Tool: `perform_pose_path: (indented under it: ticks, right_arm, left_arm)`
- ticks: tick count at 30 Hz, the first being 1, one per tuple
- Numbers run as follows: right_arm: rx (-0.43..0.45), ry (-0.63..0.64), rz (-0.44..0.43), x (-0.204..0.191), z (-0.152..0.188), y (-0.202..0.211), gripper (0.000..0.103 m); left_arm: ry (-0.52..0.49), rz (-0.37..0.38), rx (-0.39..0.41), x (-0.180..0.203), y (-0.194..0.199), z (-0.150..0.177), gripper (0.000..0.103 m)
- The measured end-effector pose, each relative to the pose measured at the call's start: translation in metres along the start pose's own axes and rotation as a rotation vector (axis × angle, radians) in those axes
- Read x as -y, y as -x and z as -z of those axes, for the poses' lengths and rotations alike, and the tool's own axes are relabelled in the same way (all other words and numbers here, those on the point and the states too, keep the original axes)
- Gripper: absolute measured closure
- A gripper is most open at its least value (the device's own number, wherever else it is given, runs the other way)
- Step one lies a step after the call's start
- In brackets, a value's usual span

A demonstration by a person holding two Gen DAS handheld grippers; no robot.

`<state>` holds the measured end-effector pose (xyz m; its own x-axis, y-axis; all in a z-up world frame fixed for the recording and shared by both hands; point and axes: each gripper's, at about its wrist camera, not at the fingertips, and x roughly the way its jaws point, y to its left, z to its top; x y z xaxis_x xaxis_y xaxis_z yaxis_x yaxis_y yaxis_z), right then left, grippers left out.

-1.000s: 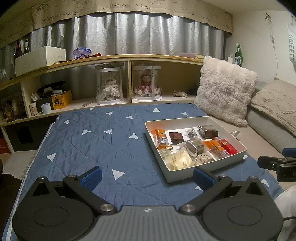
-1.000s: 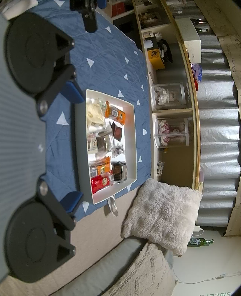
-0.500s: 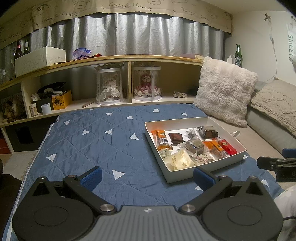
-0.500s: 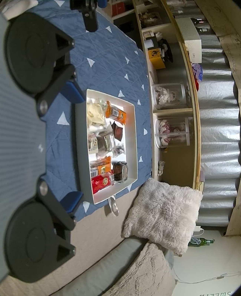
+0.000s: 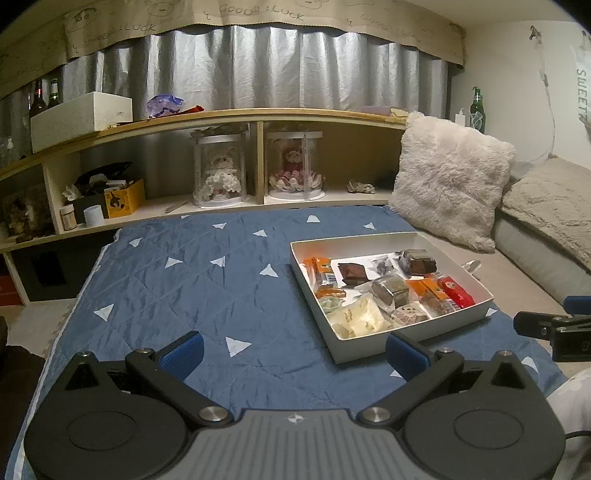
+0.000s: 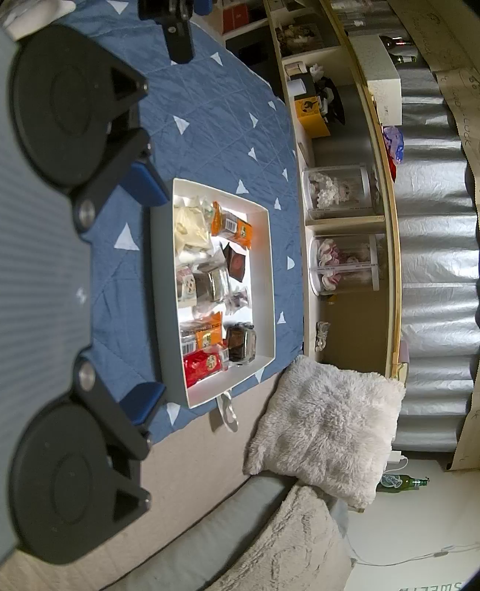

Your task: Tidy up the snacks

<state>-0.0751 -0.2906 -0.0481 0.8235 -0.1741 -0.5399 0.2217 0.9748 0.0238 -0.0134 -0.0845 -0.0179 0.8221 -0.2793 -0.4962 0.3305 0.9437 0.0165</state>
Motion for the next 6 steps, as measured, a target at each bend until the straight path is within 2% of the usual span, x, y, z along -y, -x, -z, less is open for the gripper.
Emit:
perform_pose_path:
  ticks: [6]
  right_arm:
    - [-0.001, -0.002, 0.0, -0.001, 0.0016, 0.0003, 0.001]
  left_arm:
    - [0.003, -0.001, -0.005, -0.0004, 0.0005, 0.0007, 0.0]
